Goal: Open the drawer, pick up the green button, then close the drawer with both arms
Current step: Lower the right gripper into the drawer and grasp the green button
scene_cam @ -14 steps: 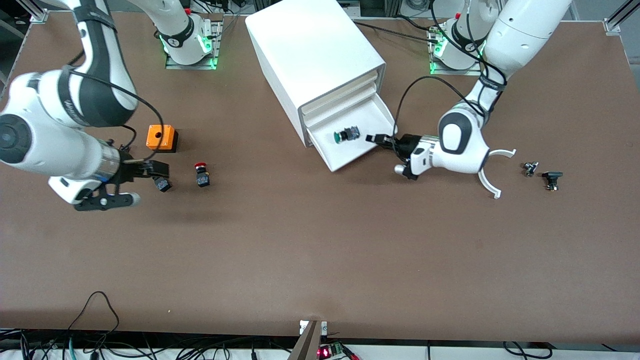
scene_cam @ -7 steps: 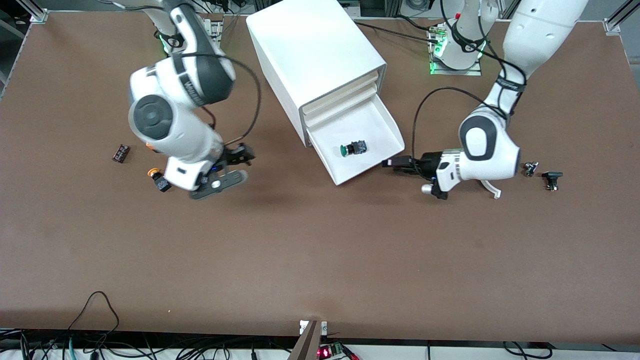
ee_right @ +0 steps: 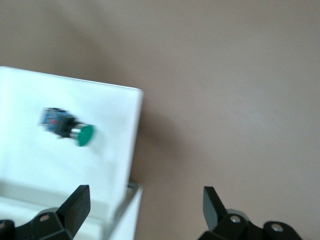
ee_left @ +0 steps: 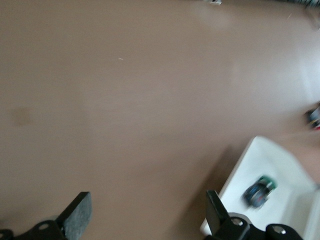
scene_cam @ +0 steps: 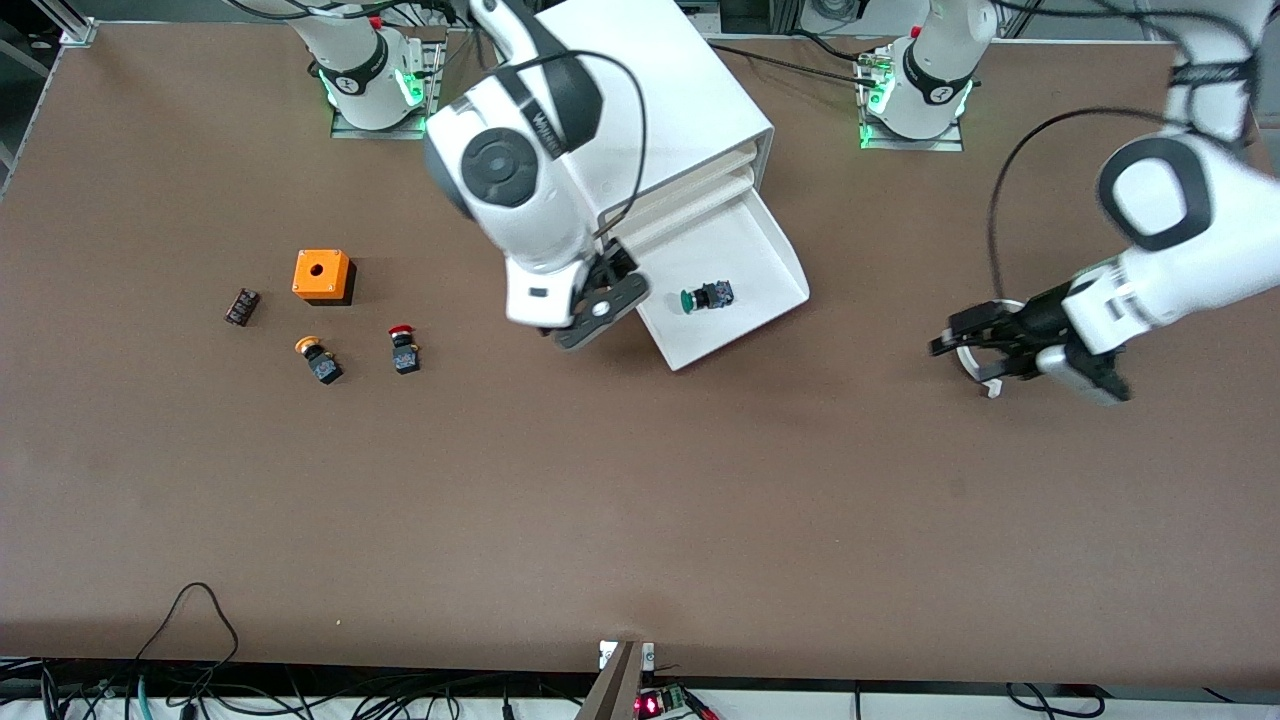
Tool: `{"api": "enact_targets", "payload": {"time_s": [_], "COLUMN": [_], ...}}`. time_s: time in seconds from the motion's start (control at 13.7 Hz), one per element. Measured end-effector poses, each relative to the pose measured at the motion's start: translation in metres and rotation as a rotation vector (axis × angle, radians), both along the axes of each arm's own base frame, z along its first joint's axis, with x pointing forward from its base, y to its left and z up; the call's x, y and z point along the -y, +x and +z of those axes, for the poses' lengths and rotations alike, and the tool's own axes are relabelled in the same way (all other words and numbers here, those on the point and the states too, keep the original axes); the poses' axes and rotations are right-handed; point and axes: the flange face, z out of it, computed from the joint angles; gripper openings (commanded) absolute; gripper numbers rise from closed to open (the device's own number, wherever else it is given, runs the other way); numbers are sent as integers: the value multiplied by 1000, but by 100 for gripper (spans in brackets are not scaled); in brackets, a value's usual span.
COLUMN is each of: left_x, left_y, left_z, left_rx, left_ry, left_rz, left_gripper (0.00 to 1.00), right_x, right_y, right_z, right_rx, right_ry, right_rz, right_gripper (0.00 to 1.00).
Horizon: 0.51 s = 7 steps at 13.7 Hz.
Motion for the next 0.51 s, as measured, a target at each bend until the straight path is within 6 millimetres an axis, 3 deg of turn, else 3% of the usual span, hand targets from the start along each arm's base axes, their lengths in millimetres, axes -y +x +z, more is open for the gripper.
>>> {"api": "enact_targets", "payload": {"time_s": [0.07, 0.22, 0.37, 0.51], "left_x": [-12, -35, -33, -30], "left_y": [-4, -25, -37, -45], "left_z": [31, 122, 150, 163], "left_rx": [-3, -65, -106, -134], "left_ry": [72, 325, 428, 482], "left_rz": [-19, 29, 100, 175], "left_gripper": [100, 100, 100, 100], "right_x": [-17, -45, -56, -72], "right_y": [-10, -31, -35, -45], "right_z": [7, 15, 0, -18], "right_rx": [10, 47, 75, 88], "right_ry": [19, 61, 79, 86], "right_rz": [51, 310, 493, 649], "right_gripper": [100, 100, 100, 100]}}
